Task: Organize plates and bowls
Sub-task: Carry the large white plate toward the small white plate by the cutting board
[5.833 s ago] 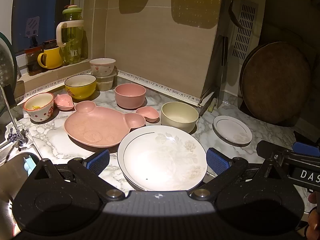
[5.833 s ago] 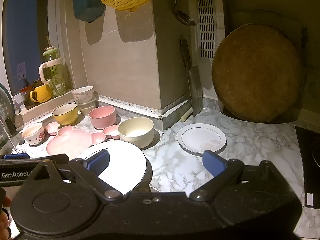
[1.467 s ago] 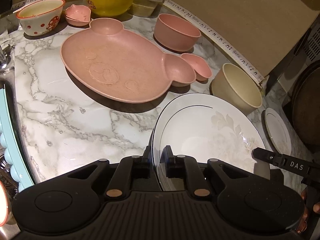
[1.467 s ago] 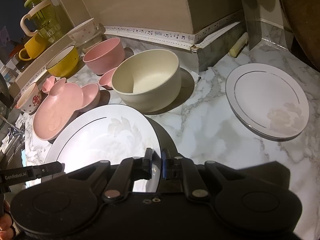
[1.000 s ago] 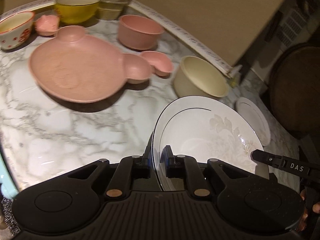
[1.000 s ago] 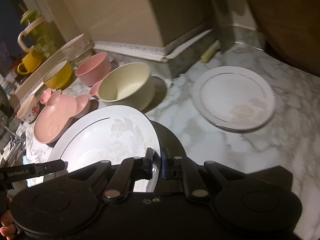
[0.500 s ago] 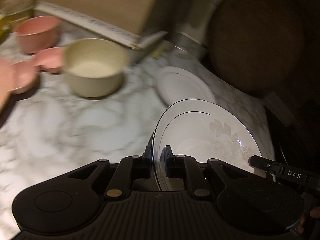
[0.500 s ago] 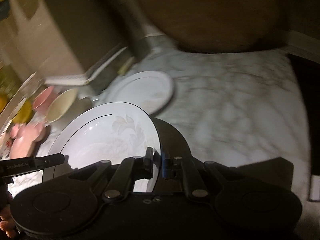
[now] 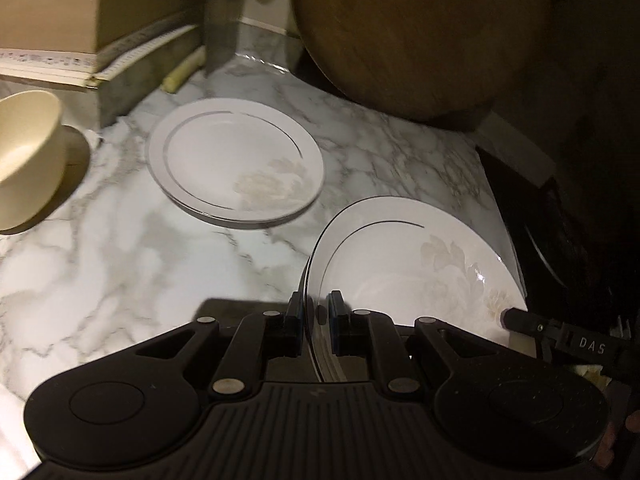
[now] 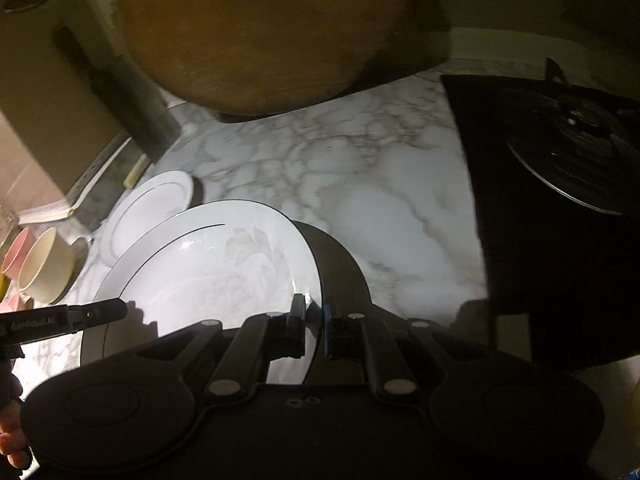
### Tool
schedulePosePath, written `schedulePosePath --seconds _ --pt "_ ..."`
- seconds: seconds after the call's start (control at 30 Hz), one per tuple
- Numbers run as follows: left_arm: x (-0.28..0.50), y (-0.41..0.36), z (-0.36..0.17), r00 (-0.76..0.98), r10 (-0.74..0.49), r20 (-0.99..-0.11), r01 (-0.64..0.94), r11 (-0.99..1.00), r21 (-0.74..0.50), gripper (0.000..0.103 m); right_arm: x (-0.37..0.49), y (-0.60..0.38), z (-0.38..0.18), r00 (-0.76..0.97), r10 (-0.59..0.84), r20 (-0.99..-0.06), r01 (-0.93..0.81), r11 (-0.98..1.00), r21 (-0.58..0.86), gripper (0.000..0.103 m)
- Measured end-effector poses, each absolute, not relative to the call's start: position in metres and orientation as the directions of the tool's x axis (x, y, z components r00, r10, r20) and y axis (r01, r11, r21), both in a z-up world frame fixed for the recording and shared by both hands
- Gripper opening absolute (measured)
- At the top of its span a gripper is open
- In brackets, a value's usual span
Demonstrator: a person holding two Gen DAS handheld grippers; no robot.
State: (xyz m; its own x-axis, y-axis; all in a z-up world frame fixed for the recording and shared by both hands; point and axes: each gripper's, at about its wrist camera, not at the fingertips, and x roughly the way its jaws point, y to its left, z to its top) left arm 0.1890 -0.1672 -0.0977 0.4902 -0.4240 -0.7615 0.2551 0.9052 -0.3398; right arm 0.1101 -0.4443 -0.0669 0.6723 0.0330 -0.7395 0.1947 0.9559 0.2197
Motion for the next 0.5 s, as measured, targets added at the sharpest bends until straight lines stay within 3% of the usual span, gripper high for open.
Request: schedulePosePath --seconds 0.5 --pt "0.191 -0.1737 -0.1065 0.481 -0.401 -0.78 0.252 0.915 -0.315 0.011 0.1165 -0.4482 -0.0778 0.654 0.043 -0.755 0.189 0.957 0.219 0.008"
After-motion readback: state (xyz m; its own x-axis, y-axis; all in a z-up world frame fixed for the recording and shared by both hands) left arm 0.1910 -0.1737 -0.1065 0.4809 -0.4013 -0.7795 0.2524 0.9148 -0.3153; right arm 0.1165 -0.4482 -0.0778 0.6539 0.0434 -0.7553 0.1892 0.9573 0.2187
